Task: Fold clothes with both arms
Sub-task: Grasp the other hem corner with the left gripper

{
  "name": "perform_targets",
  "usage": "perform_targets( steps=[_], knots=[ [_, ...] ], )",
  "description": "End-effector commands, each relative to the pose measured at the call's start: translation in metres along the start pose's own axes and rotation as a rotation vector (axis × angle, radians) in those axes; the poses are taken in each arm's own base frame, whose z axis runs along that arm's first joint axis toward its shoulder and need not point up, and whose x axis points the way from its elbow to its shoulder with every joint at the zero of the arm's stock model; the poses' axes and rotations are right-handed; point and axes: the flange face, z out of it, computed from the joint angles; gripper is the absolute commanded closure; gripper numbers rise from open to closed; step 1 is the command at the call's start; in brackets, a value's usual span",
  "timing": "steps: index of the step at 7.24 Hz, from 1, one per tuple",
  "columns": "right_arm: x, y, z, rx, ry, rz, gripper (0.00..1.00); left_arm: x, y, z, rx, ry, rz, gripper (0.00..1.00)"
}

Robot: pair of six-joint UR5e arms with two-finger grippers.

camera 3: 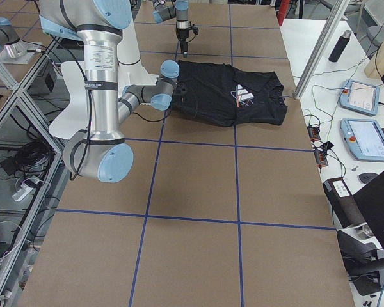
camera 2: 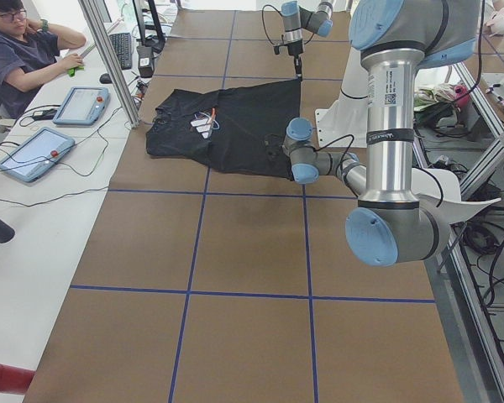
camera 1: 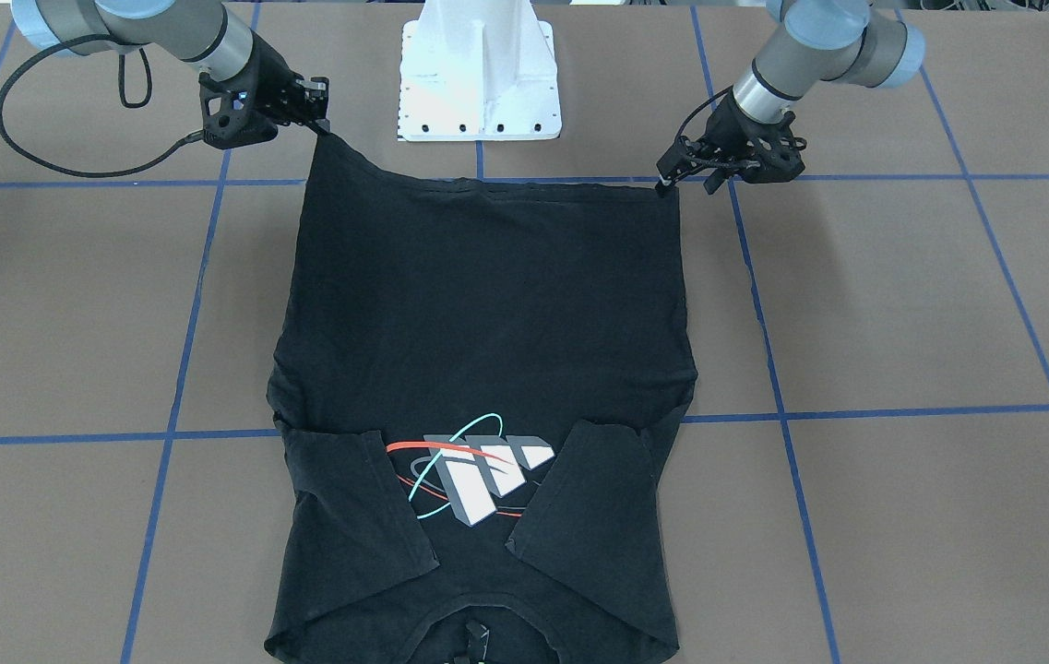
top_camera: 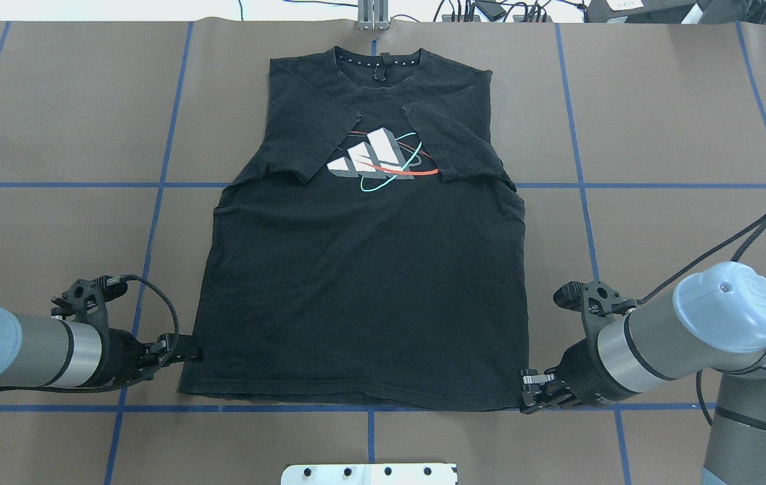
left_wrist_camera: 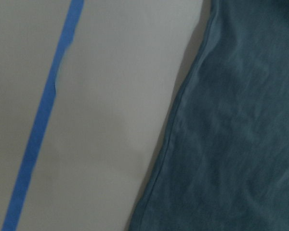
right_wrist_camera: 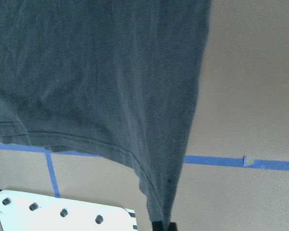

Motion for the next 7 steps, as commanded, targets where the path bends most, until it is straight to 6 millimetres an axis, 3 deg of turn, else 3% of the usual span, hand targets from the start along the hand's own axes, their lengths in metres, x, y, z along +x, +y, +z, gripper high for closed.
perform_targets(
  steps=[1, 3, 6, 7],
  knots=[
    [-0.001, 0.001, -0.002, 0.0, -0.004, -0.002, 1.0, 0.014, 0.005, 0.02, 0.002, -0.032, -0.002, 0.01],
    [-0.004, 0.002, -0.005, 0.002, -0.011, -0.006, 1.0, 0.021, 0.011, 0.03, -0.007, -0.051, -0.005, 0.02],
    [-0.004, 0.001, -0.005, 0.003, -0.01, -0.004, 1.0, 0.014, 0.02, 0.036, -0.011, -0.071, 0.003, 0.03],
    [-0.003, 0.0, -0.006, 0.006, -0.011, -0.003, 1.0, 0.014, 0.022, 0.037, -0.009, -0.072, 0.006, 0.08]
  ],
)
